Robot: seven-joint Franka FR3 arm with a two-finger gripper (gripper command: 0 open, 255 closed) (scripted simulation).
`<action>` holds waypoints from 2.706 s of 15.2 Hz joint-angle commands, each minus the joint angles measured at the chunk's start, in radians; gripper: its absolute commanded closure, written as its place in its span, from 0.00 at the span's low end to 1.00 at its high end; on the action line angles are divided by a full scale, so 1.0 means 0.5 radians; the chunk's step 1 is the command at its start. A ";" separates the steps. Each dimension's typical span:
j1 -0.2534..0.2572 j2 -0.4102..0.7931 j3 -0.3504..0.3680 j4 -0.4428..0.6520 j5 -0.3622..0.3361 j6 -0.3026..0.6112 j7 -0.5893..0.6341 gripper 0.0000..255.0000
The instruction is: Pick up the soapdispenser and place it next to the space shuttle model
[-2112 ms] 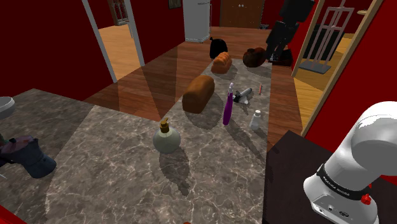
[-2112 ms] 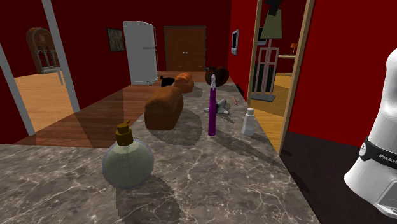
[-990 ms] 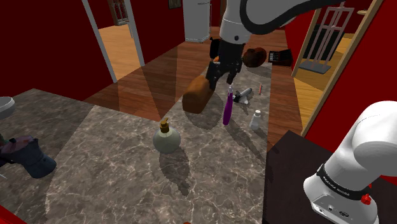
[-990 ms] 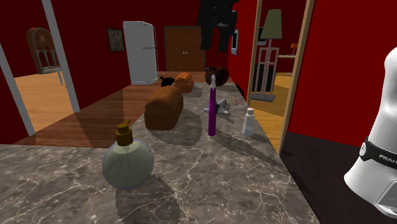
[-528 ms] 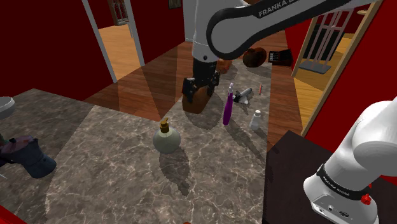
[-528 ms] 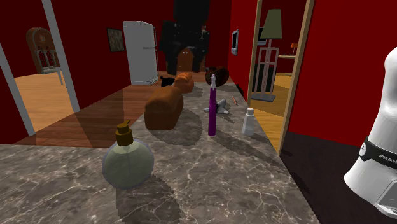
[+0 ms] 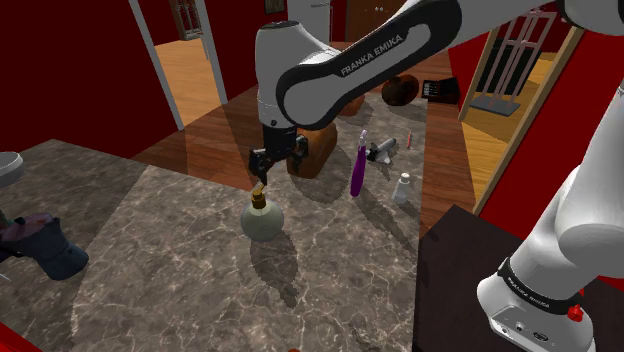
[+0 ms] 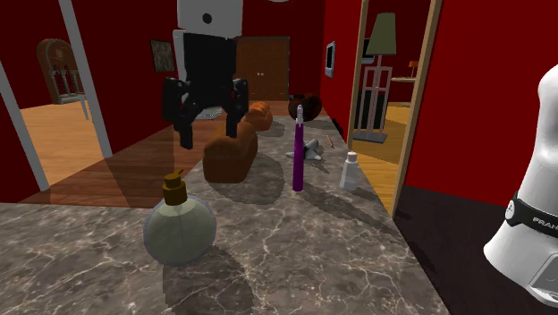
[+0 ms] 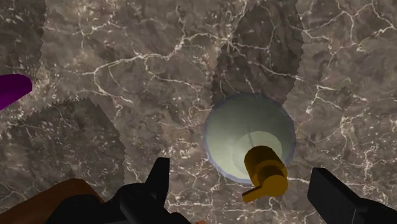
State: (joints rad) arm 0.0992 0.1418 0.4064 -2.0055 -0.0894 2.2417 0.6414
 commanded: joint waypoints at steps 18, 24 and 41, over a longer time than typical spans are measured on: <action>0.199 0.650 -0.082 0.436 -0.324 0.111 0.333 0.00; 0.199 0.650 -0.082 0.436 -0.324 0.110 0.333 1.00; 0.174 0.518 -0.043 0.524 -0.250 -0.100 0.282 1.00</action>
State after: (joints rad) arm 0.1880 0.4075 0.3833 -1.7493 -0.2185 2.2035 0.7857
